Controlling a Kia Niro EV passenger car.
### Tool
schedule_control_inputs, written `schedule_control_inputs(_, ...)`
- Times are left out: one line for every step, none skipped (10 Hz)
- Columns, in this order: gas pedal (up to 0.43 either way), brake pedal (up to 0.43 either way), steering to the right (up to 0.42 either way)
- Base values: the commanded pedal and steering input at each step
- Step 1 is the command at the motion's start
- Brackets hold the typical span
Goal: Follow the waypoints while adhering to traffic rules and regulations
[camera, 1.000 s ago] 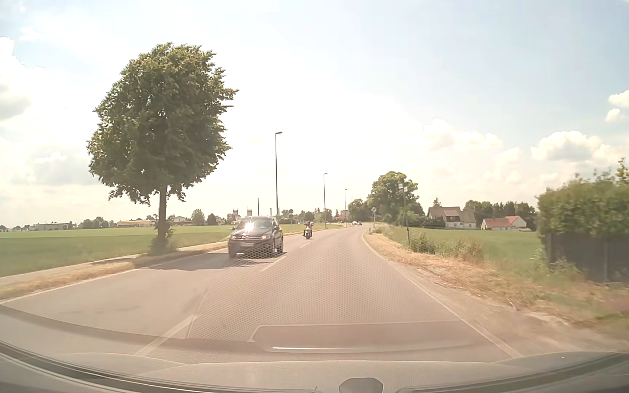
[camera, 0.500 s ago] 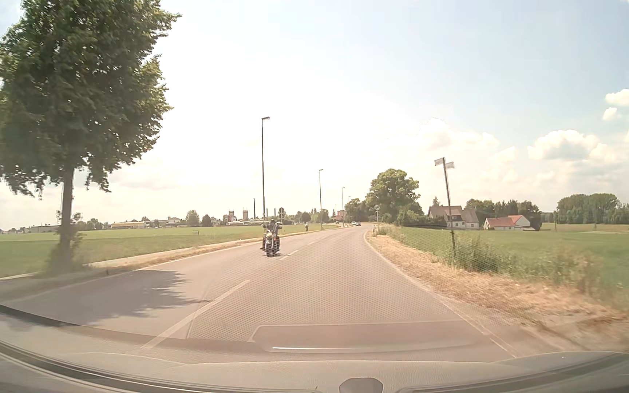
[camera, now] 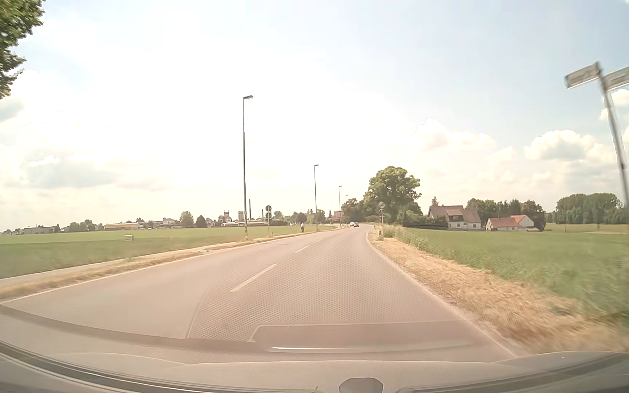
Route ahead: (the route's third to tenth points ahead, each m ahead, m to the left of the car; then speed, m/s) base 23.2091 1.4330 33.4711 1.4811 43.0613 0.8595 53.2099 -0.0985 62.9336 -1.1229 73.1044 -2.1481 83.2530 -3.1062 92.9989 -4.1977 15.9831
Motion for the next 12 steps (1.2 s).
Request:
schedule_control_inputs(0.22,0.0,0.002)
schedule_control_inputs(0.22,0.0,0.002)
schedule_control_inputs(0.22,0.0,0.002)
schedule_control_inputs(0.228,0.0,0.003)
schedule_control_inputs(0.24,0.0,0.004)
schedule_control_inputs(0.24,0.0,0.004)
schedule_control_inputs(0.24,0.0,0.006)
schedule_control_inputs(0.24,0.0,0.007)
schedule_control_inputs(0.24,0.0,0.008)
schedule_control_inputs(0.24,0.0,0.008)
schedule_control_inputs(0.24,0.0,0.008)
schedule_control_inputs(0.24,0.0,0.009)
